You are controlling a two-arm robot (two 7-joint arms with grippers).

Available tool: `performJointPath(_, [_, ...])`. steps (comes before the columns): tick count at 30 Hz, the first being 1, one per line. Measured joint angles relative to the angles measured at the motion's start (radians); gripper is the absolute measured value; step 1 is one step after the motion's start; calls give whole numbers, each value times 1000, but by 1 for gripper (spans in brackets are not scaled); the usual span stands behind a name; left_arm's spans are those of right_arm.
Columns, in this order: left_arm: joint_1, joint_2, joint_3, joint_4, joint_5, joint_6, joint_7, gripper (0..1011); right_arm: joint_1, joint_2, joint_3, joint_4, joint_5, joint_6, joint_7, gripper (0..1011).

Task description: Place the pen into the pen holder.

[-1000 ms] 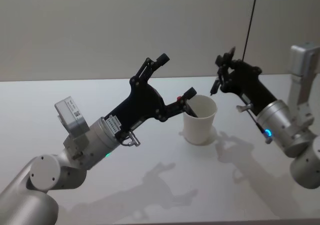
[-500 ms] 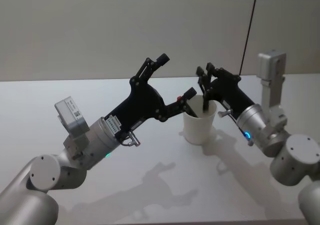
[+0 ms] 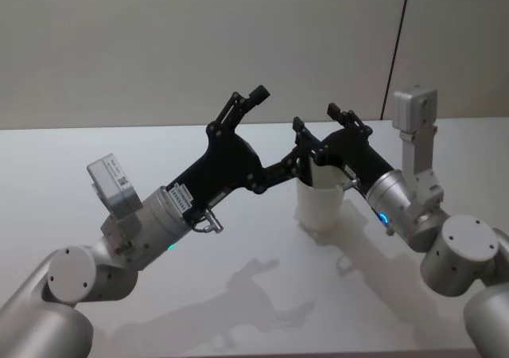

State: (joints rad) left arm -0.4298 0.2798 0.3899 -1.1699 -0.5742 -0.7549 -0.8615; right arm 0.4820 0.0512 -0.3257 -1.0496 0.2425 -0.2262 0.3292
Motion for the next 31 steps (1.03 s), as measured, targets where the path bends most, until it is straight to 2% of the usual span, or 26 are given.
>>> performJointPath(1, [0,0,0,0,0,0,0,1004,0,0,0,0,0,0,0,754])
performJointPath(3, [0,0,0,0,0,0,0,1004,-1,1,0,0,0,0,0,850])
performJointPath(10, [0,0,0,0,0,0,0,1004,-5,2,0,-1,-1,0,1,1001])
performJointPath(31, [0,0,0,0,0,0,0,1004,-8,3,0,-5,0,2,4,1001])
